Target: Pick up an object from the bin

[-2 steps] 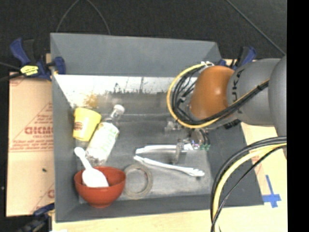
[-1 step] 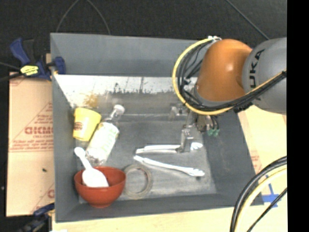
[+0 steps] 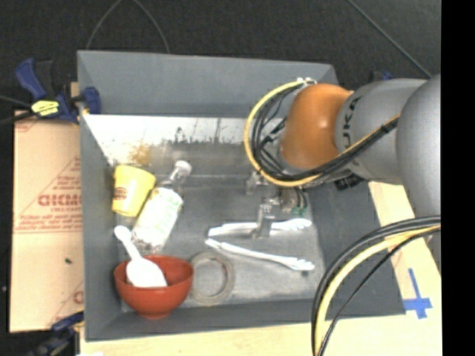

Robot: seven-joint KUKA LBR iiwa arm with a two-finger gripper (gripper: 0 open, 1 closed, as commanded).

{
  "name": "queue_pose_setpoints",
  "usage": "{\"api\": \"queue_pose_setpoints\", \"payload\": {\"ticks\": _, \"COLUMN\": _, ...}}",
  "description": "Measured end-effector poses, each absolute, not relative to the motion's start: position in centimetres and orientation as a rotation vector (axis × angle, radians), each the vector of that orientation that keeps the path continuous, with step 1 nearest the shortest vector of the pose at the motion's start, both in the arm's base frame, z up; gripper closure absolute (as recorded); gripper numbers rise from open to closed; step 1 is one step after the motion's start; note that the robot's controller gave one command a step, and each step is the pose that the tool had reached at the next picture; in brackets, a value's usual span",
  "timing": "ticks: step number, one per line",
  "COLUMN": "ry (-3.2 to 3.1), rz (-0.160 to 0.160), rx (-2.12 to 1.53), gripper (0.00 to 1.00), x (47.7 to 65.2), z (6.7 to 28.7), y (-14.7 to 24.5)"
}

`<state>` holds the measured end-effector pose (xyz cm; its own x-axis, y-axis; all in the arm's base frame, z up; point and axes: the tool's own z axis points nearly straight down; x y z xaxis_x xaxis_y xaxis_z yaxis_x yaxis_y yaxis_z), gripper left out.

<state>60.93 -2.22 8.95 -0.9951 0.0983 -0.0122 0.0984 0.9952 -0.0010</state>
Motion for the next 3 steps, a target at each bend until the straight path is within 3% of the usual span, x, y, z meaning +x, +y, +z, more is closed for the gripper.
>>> {"api": "queue_pose_setpoints", "payload": {"ticks": 1, "ry": 3.126, "rz": -0.006, "rx": 0.103, "gripper": 0.0, "x": 60.1, "z": 14.4, "y": -1.9}}
{"api": "queue_pose_setpoints", "payload": {"ticks": 2, "ry": 3.119, "rz": -0.002, "rx": 0.182, "gripper": 0.0, "x": 61.0, "z": 10.7, "y": 1.6}}
{"api": "queue_pose_setpoints", "payload": {"ticks": 3, "ry": 3.121, "rz": -0.005, "rx": 0.157, "gripper": 0.0, "x": 61.1, "z": 17.4, "y": 0.9}}
